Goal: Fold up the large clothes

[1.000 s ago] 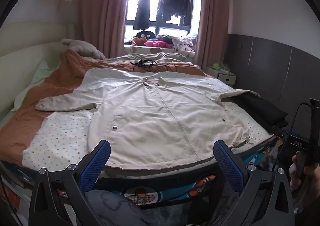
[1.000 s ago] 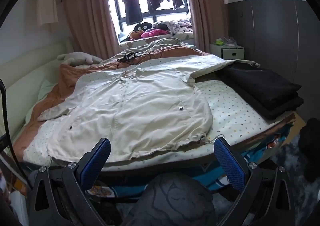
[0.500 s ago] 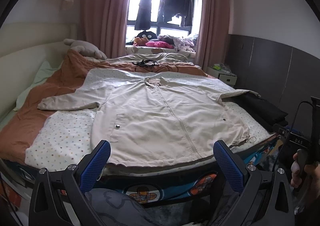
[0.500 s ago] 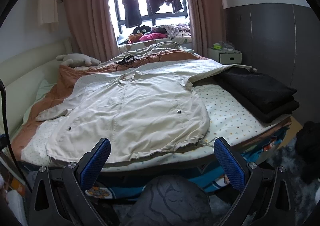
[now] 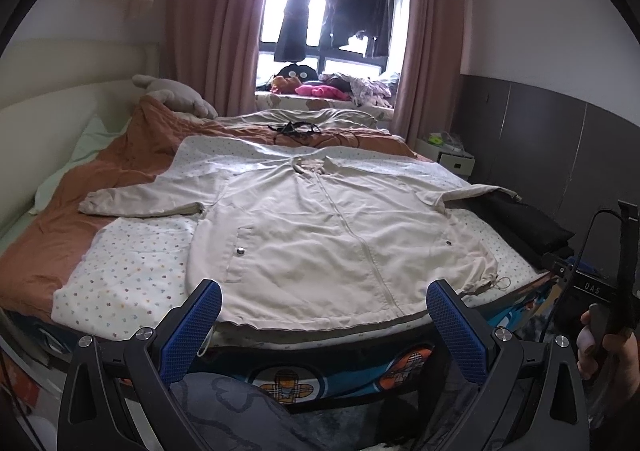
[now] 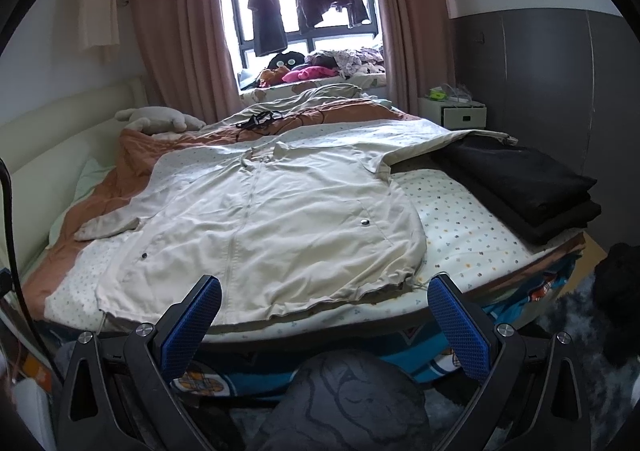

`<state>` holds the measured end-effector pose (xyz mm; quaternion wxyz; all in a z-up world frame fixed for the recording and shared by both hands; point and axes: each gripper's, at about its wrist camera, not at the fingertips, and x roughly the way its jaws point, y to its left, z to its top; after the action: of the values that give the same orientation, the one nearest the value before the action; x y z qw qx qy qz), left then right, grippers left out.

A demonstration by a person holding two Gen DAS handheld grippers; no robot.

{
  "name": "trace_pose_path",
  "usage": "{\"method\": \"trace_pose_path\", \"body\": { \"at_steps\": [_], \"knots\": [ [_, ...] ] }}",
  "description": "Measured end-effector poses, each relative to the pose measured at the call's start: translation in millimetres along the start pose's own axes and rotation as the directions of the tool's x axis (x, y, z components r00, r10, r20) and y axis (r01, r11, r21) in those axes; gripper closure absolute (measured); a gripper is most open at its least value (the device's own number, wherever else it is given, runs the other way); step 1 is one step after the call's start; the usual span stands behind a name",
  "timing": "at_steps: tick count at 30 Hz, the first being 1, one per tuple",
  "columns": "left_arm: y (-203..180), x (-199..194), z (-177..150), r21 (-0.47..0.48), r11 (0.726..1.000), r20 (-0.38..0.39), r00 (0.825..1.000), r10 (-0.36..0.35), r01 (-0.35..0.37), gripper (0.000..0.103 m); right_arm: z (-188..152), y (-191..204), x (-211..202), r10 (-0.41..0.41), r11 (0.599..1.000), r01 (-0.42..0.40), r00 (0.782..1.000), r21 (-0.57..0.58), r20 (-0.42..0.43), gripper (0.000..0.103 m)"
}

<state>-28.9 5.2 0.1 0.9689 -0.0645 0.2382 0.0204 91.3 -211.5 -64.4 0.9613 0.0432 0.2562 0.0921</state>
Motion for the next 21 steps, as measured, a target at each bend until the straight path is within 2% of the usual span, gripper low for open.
{"method": "trace_pose_path", "body": {
  "at_steps": [6,14,21],
  "knots": [
    [2.2,-4.8,-0.6,-0.009,1.000,0.012,1.000,-0.012,0.012,0.000,0.1,2.4,-3.1,0.002,1.000,-0.002,1.000,0.005,0.007,0.000],
    [-1.9,-3.7,-1.1,0.009,1.000,0.009,1.000,0.007,-0.007,0.000,0.6,0.7,-5.8,0.003,1.000,-0.003,1.000,0.018,0.018,0.000],
    [3.2,-6.4,-1.9,-0.016,1.000,0.029,0.999,-0.021,0.021,0.000,7.6,2.3,-6.4,-0.001,1.000,0.001,1.000,0.012,0.009,0.000]
  ]
}}
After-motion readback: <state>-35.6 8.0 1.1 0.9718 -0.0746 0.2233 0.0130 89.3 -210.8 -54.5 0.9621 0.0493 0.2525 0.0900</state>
